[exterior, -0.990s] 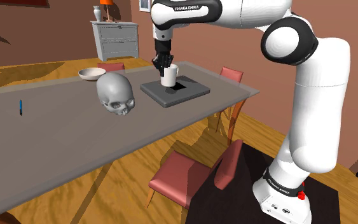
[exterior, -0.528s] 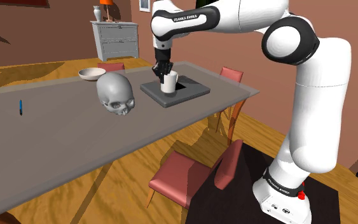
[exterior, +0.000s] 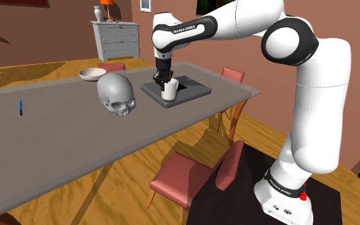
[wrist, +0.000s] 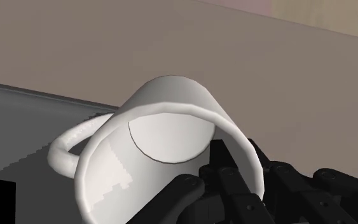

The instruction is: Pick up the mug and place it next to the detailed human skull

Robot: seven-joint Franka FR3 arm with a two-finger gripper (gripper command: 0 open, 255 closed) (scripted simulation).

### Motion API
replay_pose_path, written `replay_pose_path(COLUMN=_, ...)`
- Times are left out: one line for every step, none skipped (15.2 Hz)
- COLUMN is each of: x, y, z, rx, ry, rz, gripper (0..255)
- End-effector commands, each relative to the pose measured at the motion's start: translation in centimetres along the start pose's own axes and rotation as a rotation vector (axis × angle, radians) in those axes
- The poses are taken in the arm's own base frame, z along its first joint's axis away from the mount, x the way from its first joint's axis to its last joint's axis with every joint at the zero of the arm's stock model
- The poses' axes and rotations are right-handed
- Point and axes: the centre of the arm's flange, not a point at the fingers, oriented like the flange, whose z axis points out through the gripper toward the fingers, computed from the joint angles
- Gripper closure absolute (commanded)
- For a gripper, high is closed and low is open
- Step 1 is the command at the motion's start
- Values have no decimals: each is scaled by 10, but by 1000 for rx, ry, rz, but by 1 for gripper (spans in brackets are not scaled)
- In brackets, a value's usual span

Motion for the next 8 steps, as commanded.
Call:
replay_pose_path(x=0, y=-2, z=10, rx=0, ry=1, rz=0, gripper=255)
replay_pose_path(x=1, y=-2, z=16, rx=0, ry=1, rz=0, gripper=255)
replay_pose_path(x=1, y=-2, z=21, rx=0, ry=1, rz=0, gripper=255)
replay_pose_path(x=1, y=-2, z=26, rx=0, ry=1, rz=0, gripper=255)
replay_pose_path(x=1, y=-3, z=31, rx=0, ry=1, rz=0, gripper=255)
replay_pose_path(x=1, y=-3, z=37, rx=0, ry=1, rz=0, gripper=255)
replay_pose_path(x=1, y=-3, z=42, rx=0, ry=1, rz=0, gripper=255)
replay_pose_path(x=1, y=-3, z=47, rx=0, ry=1, rz=0, gripper=255)
